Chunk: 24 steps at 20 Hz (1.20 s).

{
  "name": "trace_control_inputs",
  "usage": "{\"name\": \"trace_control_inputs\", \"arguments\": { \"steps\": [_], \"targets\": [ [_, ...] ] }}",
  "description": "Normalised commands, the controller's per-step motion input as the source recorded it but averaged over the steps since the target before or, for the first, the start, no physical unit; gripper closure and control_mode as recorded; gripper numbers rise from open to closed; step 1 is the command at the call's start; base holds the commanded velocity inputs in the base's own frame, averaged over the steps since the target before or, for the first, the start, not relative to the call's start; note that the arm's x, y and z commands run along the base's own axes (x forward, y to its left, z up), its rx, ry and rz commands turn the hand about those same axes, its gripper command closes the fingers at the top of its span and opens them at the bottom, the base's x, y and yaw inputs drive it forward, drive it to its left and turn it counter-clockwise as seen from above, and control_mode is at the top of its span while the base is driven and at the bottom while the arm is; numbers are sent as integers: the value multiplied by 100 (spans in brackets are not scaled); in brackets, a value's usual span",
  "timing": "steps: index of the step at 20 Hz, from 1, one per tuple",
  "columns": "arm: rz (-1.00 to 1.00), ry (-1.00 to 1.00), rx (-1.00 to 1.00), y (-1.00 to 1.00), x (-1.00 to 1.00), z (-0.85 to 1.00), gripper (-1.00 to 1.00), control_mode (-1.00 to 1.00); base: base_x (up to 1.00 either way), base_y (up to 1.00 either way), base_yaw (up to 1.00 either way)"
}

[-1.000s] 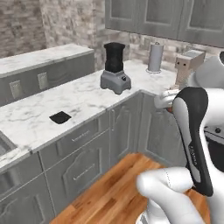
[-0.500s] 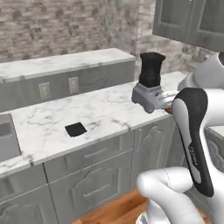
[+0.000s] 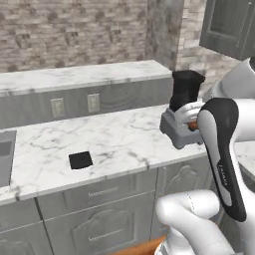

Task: Grab the onion and garlic from the fridge, place them in the blender, close the lid, and turn on the blender to create a marinade.

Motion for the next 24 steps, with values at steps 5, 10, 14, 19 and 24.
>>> {"name": "trace_control_inputs", "arguments": {
  "steps": [5,10,14,19,24],
  "targets": [
    [0,0,0,0,0,0,100,100,55,0,17],
    [0,0,0,0,0,0,100,100,61,-5,18],
    [0,0,0,0,0,0,100,100,21,-40,15],
    [0,0,0,0,0,0,100,100,2,-12,4],
    [0,0,0,0,0,0,100,100,20,-8,0]
  ]
}}
